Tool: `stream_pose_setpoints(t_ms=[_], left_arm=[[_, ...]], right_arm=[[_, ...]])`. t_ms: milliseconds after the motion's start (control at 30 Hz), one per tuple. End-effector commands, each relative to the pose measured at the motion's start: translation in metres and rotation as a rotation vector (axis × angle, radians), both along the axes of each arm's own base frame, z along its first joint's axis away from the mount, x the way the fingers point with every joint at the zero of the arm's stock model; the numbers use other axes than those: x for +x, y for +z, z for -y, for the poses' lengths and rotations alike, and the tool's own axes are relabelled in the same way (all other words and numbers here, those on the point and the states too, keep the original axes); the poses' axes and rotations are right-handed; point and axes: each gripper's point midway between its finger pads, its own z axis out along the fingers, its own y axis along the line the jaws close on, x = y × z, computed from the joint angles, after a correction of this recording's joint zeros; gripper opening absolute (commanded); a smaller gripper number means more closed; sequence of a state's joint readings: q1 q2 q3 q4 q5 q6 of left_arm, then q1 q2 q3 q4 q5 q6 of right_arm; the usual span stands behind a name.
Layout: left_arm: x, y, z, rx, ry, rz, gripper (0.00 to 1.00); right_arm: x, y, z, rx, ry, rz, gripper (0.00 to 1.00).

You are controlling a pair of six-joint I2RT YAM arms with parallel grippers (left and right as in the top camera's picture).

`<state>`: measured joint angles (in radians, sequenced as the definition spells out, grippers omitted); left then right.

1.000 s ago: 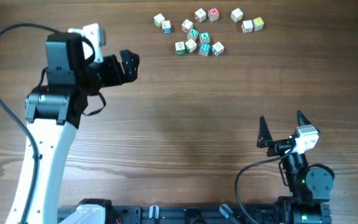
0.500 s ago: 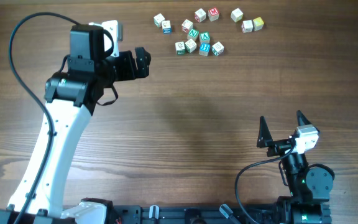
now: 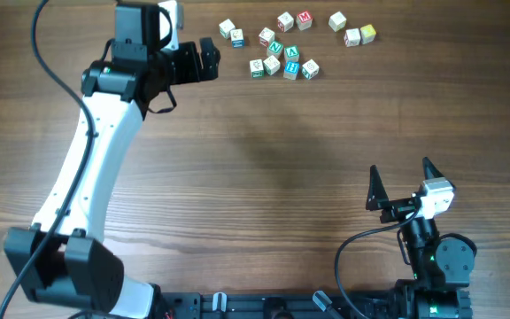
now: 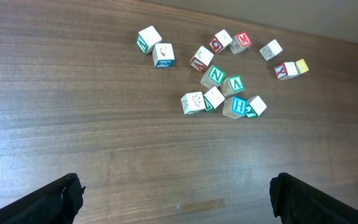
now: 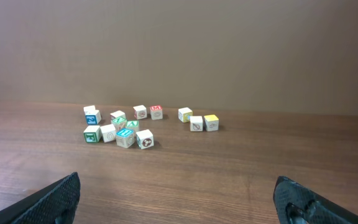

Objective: Form a tower
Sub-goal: 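Raise the left arm and reach toward the block cluster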

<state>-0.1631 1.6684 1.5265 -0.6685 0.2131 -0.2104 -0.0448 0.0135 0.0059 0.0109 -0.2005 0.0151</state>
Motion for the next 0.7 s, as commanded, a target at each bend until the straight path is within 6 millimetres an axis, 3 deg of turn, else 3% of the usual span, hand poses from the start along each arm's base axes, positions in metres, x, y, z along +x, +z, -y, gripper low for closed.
stream_pose_setpoints(t_ms=[0, 267, 667], left_arm=[[0.011, 0.016, 0.011, 0.012, -0.032, 0.067, 1.0], [0.026, 0.023, 0.016, 0.005, -0.027, 0.135, 1.0], [0.043, -0.041, 0.068, 0.018, -0.124, 0.063, 1.0]], right_arm=[[0.0, 0.001, 0.003, 0.013, -0.013, 0.004, 1.0], [0.0, 0.001, 0.003, 0.012, -0.014, 0.004, 1.0], [0.0, 0.001, 0.003, 0.013, -0.013, 0.004, 1.0]])
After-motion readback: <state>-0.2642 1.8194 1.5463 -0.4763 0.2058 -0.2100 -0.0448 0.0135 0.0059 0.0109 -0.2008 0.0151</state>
